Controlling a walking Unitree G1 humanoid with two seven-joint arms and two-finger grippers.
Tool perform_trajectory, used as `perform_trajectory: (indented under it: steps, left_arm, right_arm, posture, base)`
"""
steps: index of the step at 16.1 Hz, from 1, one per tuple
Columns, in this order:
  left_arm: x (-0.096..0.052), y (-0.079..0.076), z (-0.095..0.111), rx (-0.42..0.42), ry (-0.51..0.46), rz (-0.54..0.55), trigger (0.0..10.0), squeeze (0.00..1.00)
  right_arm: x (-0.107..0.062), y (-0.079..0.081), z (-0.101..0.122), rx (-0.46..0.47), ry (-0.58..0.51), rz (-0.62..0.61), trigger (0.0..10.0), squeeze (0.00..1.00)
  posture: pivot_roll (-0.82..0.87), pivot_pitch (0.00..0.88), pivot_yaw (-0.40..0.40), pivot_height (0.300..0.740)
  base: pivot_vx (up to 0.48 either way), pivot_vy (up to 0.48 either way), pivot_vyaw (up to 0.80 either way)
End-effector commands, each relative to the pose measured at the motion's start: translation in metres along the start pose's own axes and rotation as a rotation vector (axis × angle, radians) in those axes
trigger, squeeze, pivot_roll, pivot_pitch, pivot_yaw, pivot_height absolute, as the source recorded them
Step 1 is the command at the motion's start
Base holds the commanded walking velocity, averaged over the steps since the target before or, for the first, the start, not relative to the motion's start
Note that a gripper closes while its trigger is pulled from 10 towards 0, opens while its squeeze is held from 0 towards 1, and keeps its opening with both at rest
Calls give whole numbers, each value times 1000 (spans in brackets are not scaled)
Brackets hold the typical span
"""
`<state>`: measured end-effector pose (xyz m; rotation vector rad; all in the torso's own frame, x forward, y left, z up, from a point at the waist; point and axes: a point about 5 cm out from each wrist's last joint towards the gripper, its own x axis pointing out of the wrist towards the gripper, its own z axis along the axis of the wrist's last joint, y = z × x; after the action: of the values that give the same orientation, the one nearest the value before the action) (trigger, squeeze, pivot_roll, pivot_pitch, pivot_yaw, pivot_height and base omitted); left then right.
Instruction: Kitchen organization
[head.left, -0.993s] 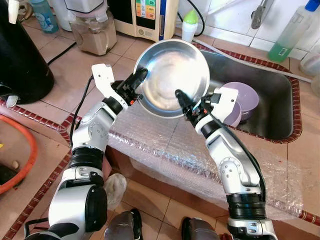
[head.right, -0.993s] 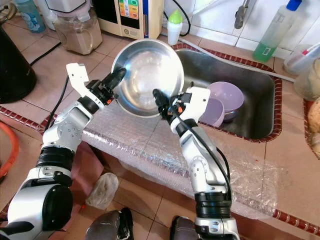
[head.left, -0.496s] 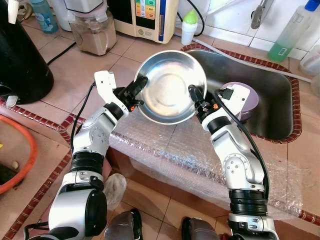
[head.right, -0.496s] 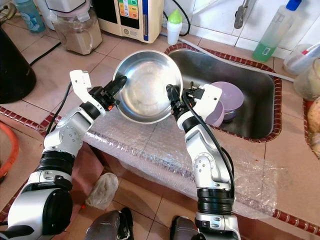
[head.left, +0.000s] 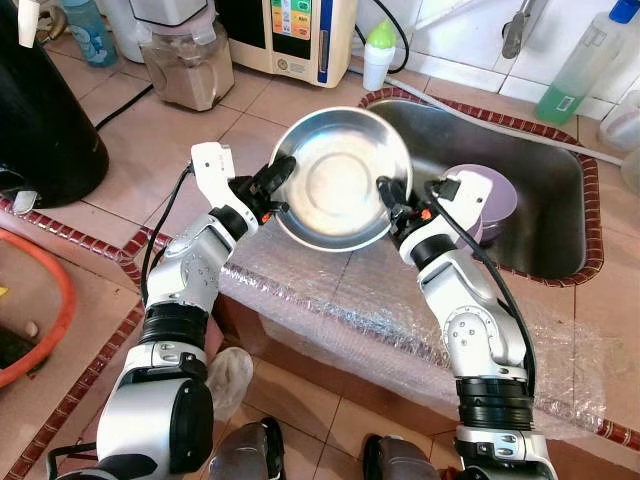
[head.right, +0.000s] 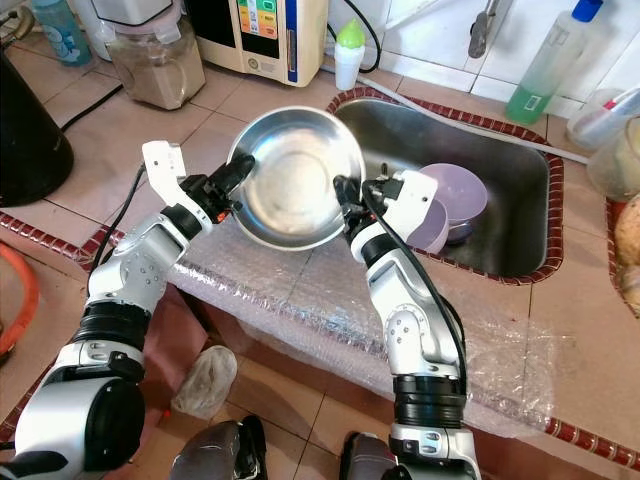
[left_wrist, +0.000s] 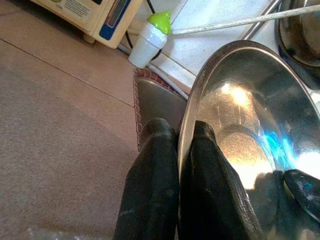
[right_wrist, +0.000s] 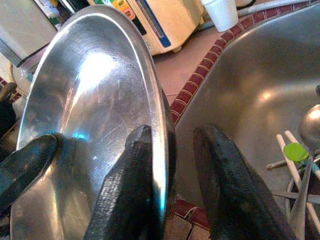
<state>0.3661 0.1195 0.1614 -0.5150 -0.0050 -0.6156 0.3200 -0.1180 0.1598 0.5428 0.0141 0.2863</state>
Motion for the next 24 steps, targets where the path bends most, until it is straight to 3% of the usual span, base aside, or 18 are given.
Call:
perform_trajectory:
  steps: [1,4,5,6,7,8,10,11,12,15,17,19,22,24]
  left_arm:
    - [4,-12,12,38,-59,-70,0,0]
    - [6,-11,17,62,-73,-43,0,0]
    - [7,-12,17,67,-70,-45,510,0]
    - [8,-16,14,78,-61,-51,2941,0]
    - [8,-17,13,82,-58,-49,3216,0]
    - [9,-19,11,112,-45,-28,9451,0]
    - [11,-23,9,122,-42,-23,10000,0]
    - [12,-25,8,128,-36,-15,10000,584]
    - [12,-27,5,78,-32,-27,10000,1000]
    - [11,-34,1,116,-3,-45,10000,1000]
    - [7,-45,-5,159,45,-88,10000,1000]
    - [-1,-55,-15,182,115,-133,10000,1000]
    - [-16,-64,-35,219,226,-186,10000,1000]
    - [-23,-66,-43,249,277,-192,10000,1000]
  right_arm:
    - [-4,-21,-7,21,38,-128,0,0]
    - [-3,-31,-8,69,31,-199,0,0]
    - [-3,-33,-7,80,29,-206,0,0]
    - [-2,-33,-7,92,24,-213,0,0]
    - [-2,-33,-7,94,22,-216,0,0]
    - [-2,-34,-8,111,16,-229,0,0]
    - [-1,-36,-9,133,13,-248,0,0]
    - [0,-37,-9,146,9,-263,0,0]
    - [2,-39,-8,156,-3,-278,0,0]
    - [6,-44,-2,162,-42,-320,0,0]
    - [14,-51,17,95,-149,-419,0,0]
    - [23,-55,28,40,-189,-490,0,0]
    - [29,-71,29,-1,-164,-653,0,0]
    - [30,-82,24,-81,-118,-745,1922,0]
  posture:
    - [-128,72,11,740]
    - [-121,70,11,740]
    - [-118,68,13,740]
    - [-115,65,16,740]
    - [-114,65,20,740]
    - [-108,65,24,740]
    - [-102,72,24,740]
    - [-94,77,25,740]
    - [-90,82,29,740]
    - [-71,100,34,740]
    - [-37,128,45,740]
    - [-11,139,52,740]
    - [23,145,58,740]
    - [50,148,63,740]
  base:
    - [0,0,0]
    - [0,0,0]
    - [0,0,0]
    - [0,0,0]
    - [0,0,0]
    - [0,0,0]
    - [0,0,0]
    - [0,0,0]
    - [0,0,0]
    - [0,0,0]
    - [0,0,0]
    - [0,0,0]
    - [0,0,0]
    - [0,0,0]
